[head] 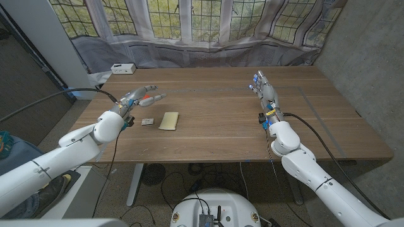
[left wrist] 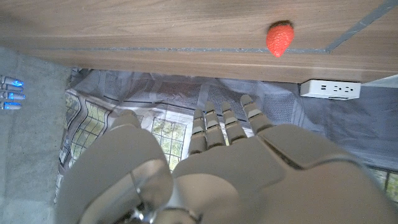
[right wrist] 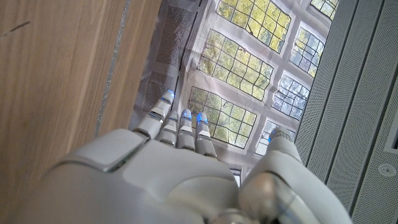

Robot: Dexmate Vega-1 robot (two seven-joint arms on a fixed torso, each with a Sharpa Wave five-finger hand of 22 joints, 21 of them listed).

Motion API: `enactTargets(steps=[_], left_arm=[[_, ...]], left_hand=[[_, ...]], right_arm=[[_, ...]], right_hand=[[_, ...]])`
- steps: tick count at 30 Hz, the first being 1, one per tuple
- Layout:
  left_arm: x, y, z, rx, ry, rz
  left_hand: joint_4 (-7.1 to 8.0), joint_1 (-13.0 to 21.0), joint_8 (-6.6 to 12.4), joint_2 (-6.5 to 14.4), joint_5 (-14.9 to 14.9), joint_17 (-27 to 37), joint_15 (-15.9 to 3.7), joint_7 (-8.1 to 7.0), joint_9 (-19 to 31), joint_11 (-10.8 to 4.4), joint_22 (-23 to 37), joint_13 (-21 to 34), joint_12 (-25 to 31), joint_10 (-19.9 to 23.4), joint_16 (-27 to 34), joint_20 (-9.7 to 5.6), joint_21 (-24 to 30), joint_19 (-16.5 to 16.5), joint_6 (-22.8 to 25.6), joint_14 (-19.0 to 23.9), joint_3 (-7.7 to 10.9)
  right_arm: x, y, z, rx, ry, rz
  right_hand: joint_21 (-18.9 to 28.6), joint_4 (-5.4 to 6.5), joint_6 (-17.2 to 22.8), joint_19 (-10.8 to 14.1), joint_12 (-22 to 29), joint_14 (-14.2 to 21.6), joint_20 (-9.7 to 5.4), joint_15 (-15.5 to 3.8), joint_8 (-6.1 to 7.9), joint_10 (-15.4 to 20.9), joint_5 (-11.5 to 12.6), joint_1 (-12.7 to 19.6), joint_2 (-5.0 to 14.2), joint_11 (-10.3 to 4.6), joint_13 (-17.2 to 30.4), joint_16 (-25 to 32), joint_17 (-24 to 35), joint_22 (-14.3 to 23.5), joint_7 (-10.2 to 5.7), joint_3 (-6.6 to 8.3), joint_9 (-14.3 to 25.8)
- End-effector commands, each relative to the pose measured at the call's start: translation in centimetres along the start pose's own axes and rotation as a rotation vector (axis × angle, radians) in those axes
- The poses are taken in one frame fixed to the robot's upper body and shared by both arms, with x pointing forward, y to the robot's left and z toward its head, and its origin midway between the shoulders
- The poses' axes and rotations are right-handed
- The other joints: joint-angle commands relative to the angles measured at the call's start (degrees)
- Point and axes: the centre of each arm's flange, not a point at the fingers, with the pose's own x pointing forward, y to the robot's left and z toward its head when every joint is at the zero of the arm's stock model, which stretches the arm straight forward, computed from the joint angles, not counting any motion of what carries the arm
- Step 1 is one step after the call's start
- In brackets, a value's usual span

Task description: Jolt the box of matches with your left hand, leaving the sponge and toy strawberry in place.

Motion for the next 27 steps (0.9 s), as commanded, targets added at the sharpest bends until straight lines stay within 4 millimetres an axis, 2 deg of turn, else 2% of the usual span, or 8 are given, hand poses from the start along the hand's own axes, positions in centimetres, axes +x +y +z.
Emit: enactTargets(steps=[1,8,15,20,27], left_arm=[[1.0,0.8,1.5,-0.252,-0.114,0.056],[2.4,0.5,1.8,-0.415,-0.178,0.029],[3.7,0.1,2.4,-0.59,-0.25,0.041],[4.8,-0.1,2.6,-0.696,-0.277,0.04],[6.5,-1.1,2.9,-0.807,-0.335,-0.047]], left_hand=[[0.06,-0.4,0.16,0.1,0.4,0.2,-0.12,0.58,0.0,-0.02,0.2,0.1,0.3,0.8,0.2,0.0,-0.1,-0.3,0.7,0.7,-0.18],[0.12,-0.8,0.05,-0.2,0.4,0.1,0.1,0.64,0.0,0.65,0.2,-0.1,0.2,0.7,0.1,-0.11,-0.2,-0.3,0.9,0.8,-0.44],[0.26,-1.3,-0.18,-0.4,0.4,0.1,0.45,0.46,0.0,0.93,0.2,-0.2,0.1,0.5,0.0,0.19,-0.4,-0.5,0.7,0.7,-0.73],[0.33,-1.6,-0.11,-0.5,0.4,0.2,0.48,0.46,0.0,0.94,0.1,-0.3,0.1,0.5,0.0,0.32,-0.4,-0.6,1.0,0.7,-0.89],[0.75,-3.1,-0.97,-1.3,0.5,0.2,0.67,0.28,-0.1,1.14,0.1,-0.7,-0.7,-1.6,-0.7,1.1,-1.2,-2.3,-0.7,-1.0,-1.81]], right_arm=[[-0.1,-0.1,0.2,0.008,-0.03,0.012],[0.0,-0.3,0.0,0.01,-0.047,0.009],[0.6,-0.9,0.1,-0.002,-0.047,0.011],[1.0,-1.2,0.1,-0.014,-0.037,0.018],[1.6,-1.7,-0.1,-0.033,-0.025,0.027]], right_hand=[[0.4,-0.07,0.7,0.7,0.2,0.4,-0.12,-0.03,-0.03,0.3,0.1,0.3,0.53,-0.08,0.2,0.2,0.2,0.2,0.06,0.36,0.2],[0.4,-0.07,0.8,0.7,0.2,0.4,-0.09,-0.05,-0.03,0.3,0.1,0.3,0.51,-0.12,0.2,0.2,0.2,0.2,0.02,0.37,0.2],[0.3,-0.12,0.5,0.9,0.4,0.7,-0.19,-0.79,-0.11,1.0,0.1,0.3,0.41,-1.14,0.2,0.3,0.2,0.2,-0.97,0.38,0.2],[0.3,-0.14,0.4,0.9,0.3,0.6,-0.37,-0.87,-0.16,0.9,0.1,0.3,0.37,-1.14,0.2,0.2,0.2,0.2,-1.02,0.38,0.2],[0.2,-0.13,0.2,0.9,0.2,0.5,-0.4,-0.87,-0.23,0.8,0.1,0.3,0.3,-1.05,0.2,0.1,0.1,0.2,-0.97,0.36,0.2]])
